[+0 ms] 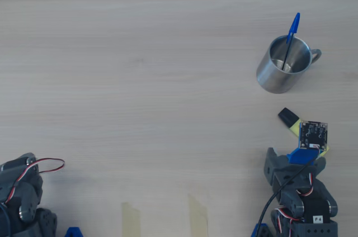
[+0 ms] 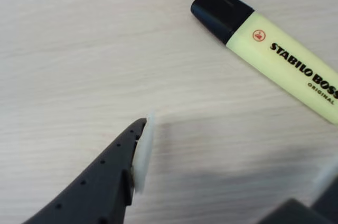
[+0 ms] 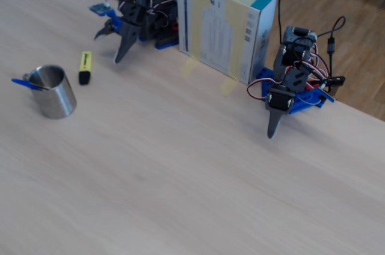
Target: Grab the blue pen and put it in the silver cup.
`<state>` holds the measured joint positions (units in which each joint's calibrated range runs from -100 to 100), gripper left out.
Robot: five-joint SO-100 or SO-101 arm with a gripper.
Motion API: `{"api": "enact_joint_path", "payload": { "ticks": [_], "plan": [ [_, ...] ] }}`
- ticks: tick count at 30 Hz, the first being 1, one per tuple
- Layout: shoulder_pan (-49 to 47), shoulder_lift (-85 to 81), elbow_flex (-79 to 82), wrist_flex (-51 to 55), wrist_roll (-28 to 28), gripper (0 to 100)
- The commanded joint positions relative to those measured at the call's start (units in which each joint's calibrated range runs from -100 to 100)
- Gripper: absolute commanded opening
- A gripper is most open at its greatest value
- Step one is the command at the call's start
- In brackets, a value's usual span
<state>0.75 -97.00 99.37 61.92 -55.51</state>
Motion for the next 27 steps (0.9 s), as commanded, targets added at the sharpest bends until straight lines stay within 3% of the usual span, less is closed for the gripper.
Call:
{"api": "enact_joint_path", "payload": {
  "ticks": [1, 14, 27],
  "plan": [
    [-0.05, -0.59, 0.36, 2.39, -0.25, 39],
    [-0.75, -0.67, 0.36, 13.12, -0.09, 33],
    [-0.84, -0.67, 0.36, 13.20, 1.00, 25]
  ]
}}
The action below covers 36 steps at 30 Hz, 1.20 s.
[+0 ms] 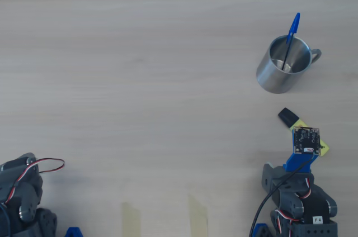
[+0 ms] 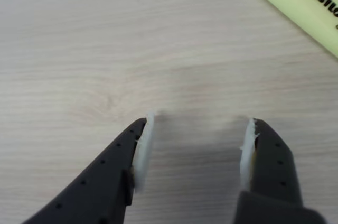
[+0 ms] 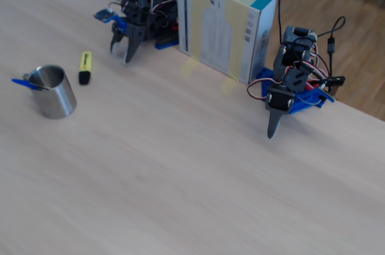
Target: Grab the blue pen and put it in the silver cup.
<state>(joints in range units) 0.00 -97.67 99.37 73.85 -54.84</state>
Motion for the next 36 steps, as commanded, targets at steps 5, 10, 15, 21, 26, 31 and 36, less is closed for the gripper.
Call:
{"api": "enact_joint_path", "payload": {
  "ticks": [5, 10, 15, 21, 26, 31, 36],
  "plan": [
    [0.26, -0.01, 0.36, 1.26, 0.33, 20],
    [0.44, -0.01, 0.36, 1.26, 0.33, 18],
    [0.87, -0.01, 0.36, 1.35, 0.28, 18],
    [3.84, -0.01, 0.36, 1.26, 2.10, 18],
    [4.28, -0.01, 0.36, 1.35, 2.52, 18],
    [3.93, -0.01, 0.36, 1.35, 2.52, 14],
    [4.01, -0.01, 0.36, 1.35, 2.52, 2]
  ]
}}
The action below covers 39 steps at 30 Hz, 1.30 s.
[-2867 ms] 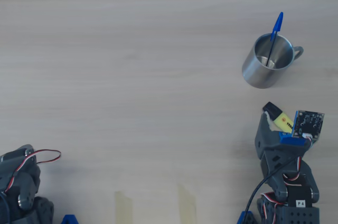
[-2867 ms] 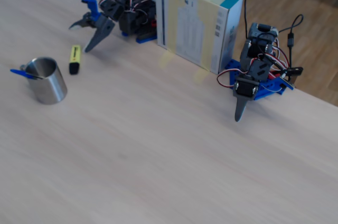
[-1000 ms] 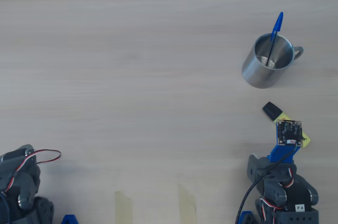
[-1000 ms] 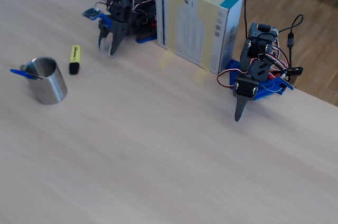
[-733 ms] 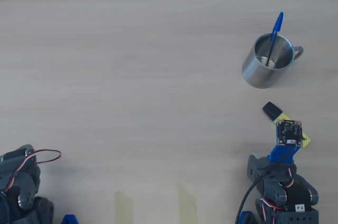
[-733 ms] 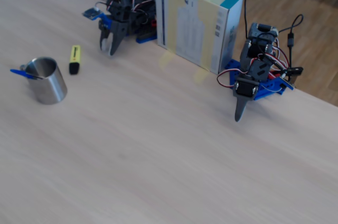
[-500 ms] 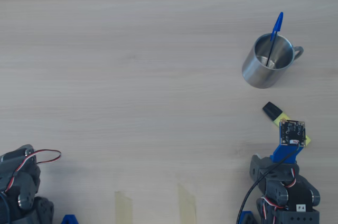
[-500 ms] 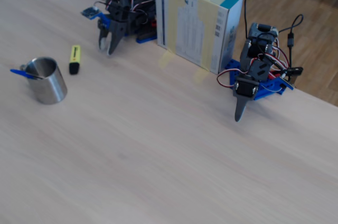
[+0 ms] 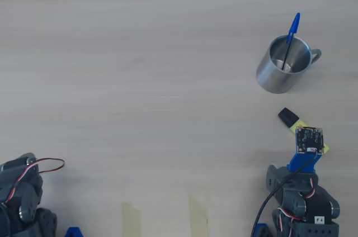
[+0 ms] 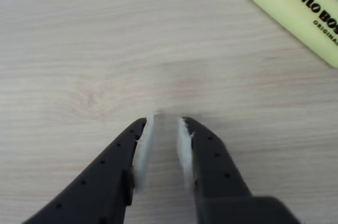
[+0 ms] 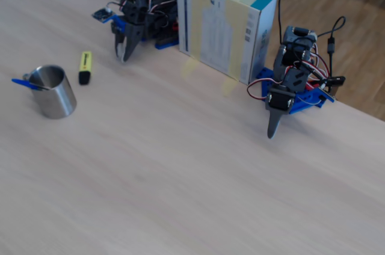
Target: Grab the blue pen and put it in the silver cup.
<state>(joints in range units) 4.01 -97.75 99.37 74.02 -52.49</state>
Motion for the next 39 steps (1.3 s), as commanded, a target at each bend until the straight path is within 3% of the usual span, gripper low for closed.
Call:
{"api": "enact_joint_path", "payload": {
  "ticks": [1, 39],
  "plan": [
    [-0.09, 0.08, 0.36, 1.18, 0.16, 2],
    [-2.18, 0.58, 0.36, 1.10, 0.52, 2]
  ]
}}
